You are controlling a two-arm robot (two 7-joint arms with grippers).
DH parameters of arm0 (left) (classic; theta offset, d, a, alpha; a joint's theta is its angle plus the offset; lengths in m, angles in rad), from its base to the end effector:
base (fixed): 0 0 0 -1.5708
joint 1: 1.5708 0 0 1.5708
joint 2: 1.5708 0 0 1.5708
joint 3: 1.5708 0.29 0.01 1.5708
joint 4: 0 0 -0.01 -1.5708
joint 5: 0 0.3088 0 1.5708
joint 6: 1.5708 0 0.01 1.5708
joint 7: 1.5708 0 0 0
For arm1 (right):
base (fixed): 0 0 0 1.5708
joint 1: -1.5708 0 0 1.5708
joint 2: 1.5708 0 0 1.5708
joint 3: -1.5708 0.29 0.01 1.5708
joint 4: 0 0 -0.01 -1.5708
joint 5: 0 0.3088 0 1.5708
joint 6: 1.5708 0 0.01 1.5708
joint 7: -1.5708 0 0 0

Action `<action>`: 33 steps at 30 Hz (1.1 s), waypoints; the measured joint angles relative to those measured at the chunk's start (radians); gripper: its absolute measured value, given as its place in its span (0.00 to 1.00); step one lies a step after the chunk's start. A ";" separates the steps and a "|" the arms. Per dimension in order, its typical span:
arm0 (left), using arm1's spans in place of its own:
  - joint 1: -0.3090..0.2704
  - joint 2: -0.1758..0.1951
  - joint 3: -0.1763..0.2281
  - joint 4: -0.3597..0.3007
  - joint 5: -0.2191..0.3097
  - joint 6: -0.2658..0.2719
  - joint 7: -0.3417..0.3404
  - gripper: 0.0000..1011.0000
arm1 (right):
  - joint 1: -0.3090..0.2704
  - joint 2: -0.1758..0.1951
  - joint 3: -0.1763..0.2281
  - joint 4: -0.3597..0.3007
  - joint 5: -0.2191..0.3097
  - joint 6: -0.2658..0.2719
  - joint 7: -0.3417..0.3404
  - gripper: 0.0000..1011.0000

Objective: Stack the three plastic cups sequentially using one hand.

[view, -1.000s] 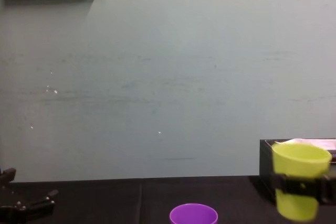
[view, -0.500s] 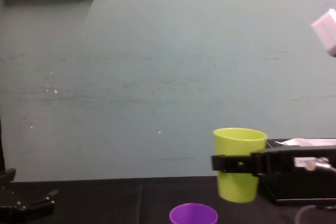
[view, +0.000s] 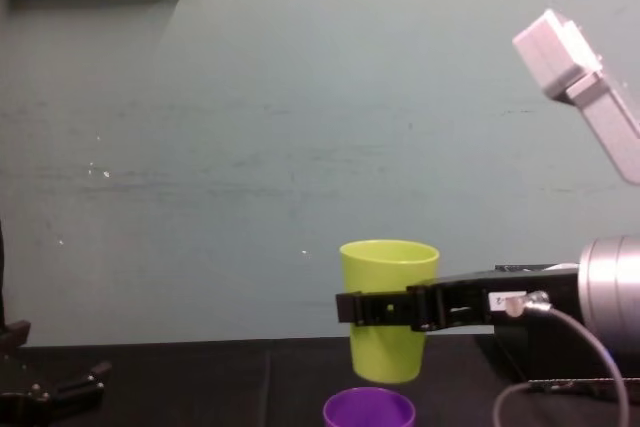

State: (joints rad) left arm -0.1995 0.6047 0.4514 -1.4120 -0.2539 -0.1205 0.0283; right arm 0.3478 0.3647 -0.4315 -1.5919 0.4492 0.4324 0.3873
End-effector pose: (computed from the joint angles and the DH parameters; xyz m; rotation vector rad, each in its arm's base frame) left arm 0.3581 0.0827 -0.3023 0.3045 -0.2850 1.2480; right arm 0.3909 0.0238 -0.2062 -0.1951 0.1573 -0.7694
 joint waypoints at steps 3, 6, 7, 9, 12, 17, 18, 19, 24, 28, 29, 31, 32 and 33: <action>0.000 0.000 0.000 0.000 0.000 0.000 0.000 0.99 | 0.006 -0.003 -0.013 0.014 0.005 -0.005 0.001 0.73; 0.000 0.000 0.000 0.000 0.000 0.000 0.000 0.99 | 0.014 -0.003 -0.029 0.029 0.008 -0.016 0.003 0.73; 0.000 0.000 0.000 0.000 0.000 0.000 0.000 0.99 | 0.016 -0.002 -0.032 0.031 0.008 -0.018 0.004 0.73; 0.000 0.000 0.000 0.000 0.000 0.000 0.000 0.99 | 0.022 -0.001 -0.041 0.041 0.009 -0.024 0.005 0.73; 0.000 0.000 0.000 0.000 0.000 0.000 0.000 0.99 | 0.028 0.000 -0.050 0.050 0.011 -0.027 0.005 0.73; 0.000 0.000 0.000 0.000 0.000 0.000 0.000 0.99 | 0.038 0.000 -0.066 0.067 0.013 -0.036 0.005 0.73; 0.000 0.000 0.000 0.000 0.000 0.000 0.000 0.99 | 0.039 0.000 -0.068 0.069 0.013 -0.037 0.004 0.73; 0.000 0.000 0.000 0.000 0.000 0.000 0.000 0.99 | 0.041 0.000 -0.069 0.072 0.013 -0.038 0.004 0.73; 0.000 0.000 0.000 0.000 0.000 0.000 0.000 0.99 | 0.048 0.001 -0.077 0.083 0.014 -0.042 0.002 0.73; 0.000 0.000 0.000 0.000 0.000 0.000 0.000 0.99 | 0.049 0.003 -0.082 0.086 0.014 -0.045 0.000 0.73; 0.000 0.000 0.000 0.000 0.000 0.000 0.000 0.99 | 0.049 0.003 -0.083 0.087 0.014 -0.046 0.000 0.73; 0.000 0.000 0.000 0.000 0.000 0.000 0.000 0.99 | 0.050 0.004 -0.086 0.090 0.014 -0.048 -0.001 0.73; 0.000 0.000 0.000 0.000 0.000 0.000 0.000 0.99 | 0.050 0.004 -0.088 0.093 0.014 -0.048 -0.001 0.73; 0.000 0.000 0.000 0.000 0.000 0.000 0.000 0.99 | 0.051 0.004 -0.089 0.094 0.013 -0.049 -0.002 0.73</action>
State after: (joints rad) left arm -0.1995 0.6047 0.4514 -1.4120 -0.2539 -0.1205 0.0283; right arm 0.3986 0.3689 -0.5205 -1.4974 0.4626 0.3833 0.3857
